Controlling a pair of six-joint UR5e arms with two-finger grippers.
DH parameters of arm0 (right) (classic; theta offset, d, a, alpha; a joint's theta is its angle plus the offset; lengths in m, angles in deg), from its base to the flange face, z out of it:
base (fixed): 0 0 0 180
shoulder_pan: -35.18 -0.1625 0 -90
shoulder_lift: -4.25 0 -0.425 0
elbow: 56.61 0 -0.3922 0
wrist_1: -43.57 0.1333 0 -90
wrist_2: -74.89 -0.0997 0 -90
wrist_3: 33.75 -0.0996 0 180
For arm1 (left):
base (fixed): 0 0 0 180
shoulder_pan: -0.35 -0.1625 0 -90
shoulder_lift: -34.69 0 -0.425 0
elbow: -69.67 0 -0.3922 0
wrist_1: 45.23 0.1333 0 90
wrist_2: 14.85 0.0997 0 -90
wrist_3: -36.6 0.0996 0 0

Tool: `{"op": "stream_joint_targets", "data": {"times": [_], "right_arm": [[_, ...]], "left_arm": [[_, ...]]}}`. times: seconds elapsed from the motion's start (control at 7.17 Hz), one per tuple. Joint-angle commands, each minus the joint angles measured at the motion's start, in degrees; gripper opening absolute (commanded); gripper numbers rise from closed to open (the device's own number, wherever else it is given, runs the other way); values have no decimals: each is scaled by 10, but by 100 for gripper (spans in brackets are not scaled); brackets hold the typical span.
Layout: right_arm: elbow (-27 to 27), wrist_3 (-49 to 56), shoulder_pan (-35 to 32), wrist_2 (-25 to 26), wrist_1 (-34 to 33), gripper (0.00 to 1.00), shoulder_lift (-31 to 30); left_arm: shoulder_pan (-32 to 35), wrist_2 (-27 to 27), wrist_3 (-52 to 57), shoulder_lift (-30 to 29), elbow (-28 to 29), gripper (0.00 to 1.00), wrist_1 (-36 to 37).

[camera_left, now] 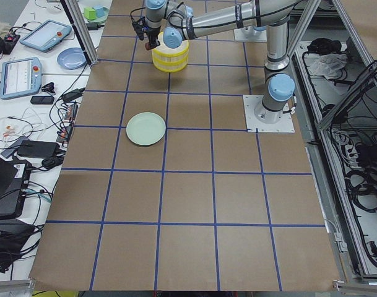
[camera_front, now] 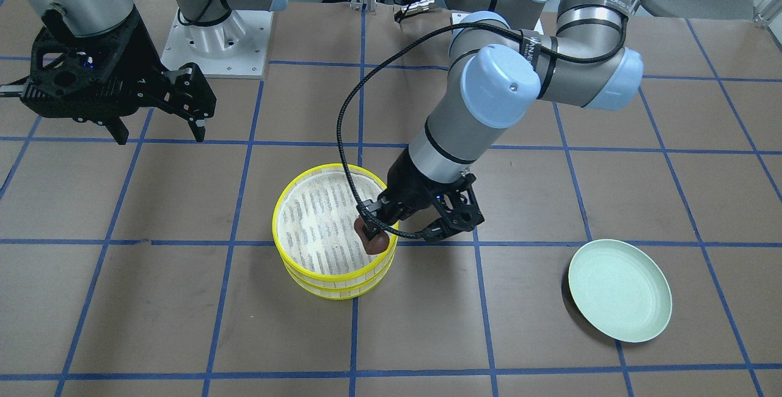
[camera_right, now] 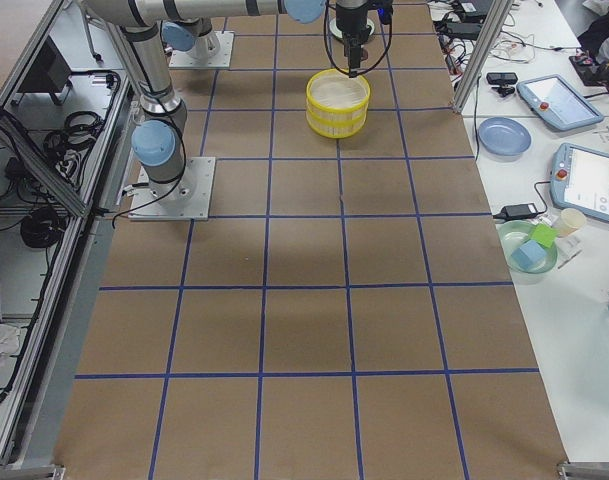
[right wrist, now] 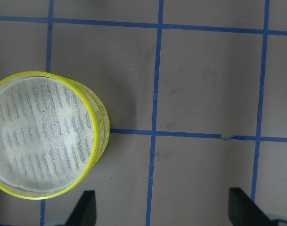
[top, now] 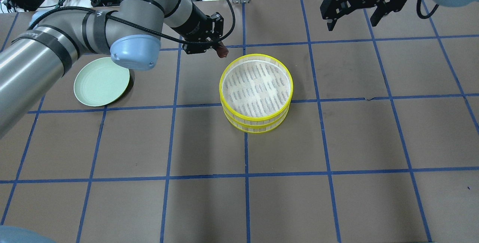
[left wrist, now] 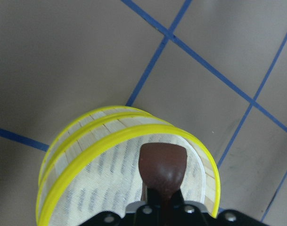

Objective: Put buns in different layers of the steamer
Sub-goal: 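Lower the dark brown bun onto the top tier and open the left gripper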

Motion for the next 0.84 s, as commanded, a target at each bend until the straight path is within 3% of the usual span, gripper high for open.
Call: {"op": "stream_joint_targets", "data": {"times": [0.0, 0.14, 0.28, 0.7], "right_arm": [[0, -5, -1, 1, -16, 100, 0], [2, -19, -1, 2, -26, 100, 0], [9, -21, -1, 3, -34, 100, 0], [13, -23, -1, 2, -37, 100, -1]], "left_arm": [[35, -6, -12, -9, -37, 0, 33], [37, -6, -7, -8, -42, 34, 33], [43, -8, -18, -7, -47, 99, 31], [42, -8, -21, 3, -43, 100, 30]]}}
